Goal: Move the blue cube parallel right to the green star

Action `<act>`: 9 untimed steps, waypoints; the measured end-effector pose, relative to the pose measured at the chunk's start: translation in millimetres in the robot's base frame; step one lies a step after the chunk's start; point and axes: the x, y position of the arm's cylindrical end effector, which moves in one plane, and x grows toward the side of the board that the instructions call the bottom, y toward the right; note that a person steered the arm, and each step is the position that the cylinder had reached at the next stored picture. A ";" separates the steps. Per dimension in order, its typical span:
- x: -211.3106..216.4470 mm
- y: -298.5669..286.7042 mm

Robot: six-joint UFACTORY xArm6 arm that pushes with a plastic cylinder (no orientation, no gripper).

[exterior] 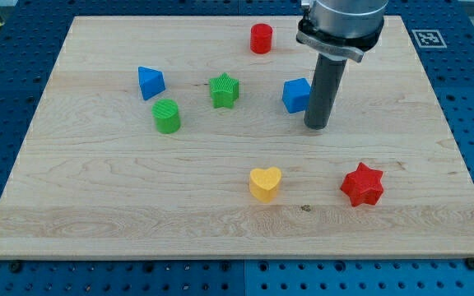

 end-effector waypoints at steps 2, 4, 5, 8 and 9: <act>-51.0 25.1; -48.4 24.9; -46.5 17.3; -46.9 -19.0; -41.2 -20.2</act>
